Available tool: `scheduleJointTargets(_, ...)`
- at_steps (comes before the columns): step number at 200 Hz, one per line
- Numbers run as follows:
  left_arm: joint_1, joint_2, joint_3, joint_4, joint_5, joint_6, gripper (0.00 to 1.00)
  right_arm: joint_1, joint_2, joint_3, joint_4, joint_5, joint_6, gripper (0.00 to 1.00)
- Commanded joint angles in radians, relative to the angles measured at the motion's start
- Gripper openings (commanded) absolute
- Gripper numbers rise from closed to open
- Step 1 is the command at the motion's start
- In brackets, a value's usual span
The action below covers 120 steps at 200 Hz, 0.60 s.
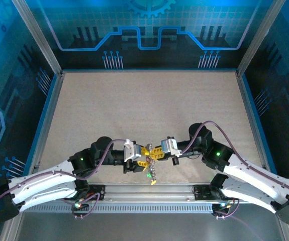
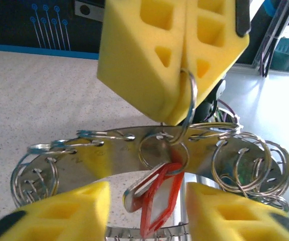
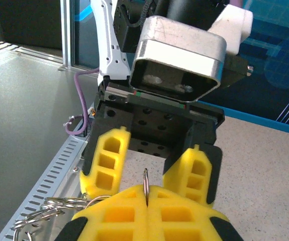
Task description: Put the keys on the keyring
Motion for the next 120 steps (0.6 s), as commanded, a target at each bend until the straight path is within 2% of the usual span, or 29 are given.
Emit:
scheduleJointTargets(1, 0.003, 0.013, -0.005, 0.059, 0.028, 0.016, 0.32, -0.007, 0.0, 0.049, 0.038, -0.037, 0.005, 0.0)
scheduleJointTargets(33, 0.003, -0.001, -0.008, 0.054, 0.043, 0.027, 0.09, -0.007, -0.007, 0.051, 0.024, -0.03, 0.004, 0.0)
scheduleJointTargets(50, 0.003, -0.03, -0.008, 0.019, 0.038, 0.04, 0.03, -0.007, -0.013, 0.055, 0.002, -0.019, -0.002, 0.0)
scheduleJointTargets(89, 0.003, -0.094, 0.058, -0.188, -0.02, 0.143, 0.0, -0.007, -0.012, 0.081, -0.102, 0.066, -0.019, 0.0)
scheduleJointTargets(120, 0.003, -0.032, 0.201, -0.405, -0.024, 0.267, 0.0, 0.001, 0.011, 0.098, -0.159, 0.119, -0.023, 0.0)
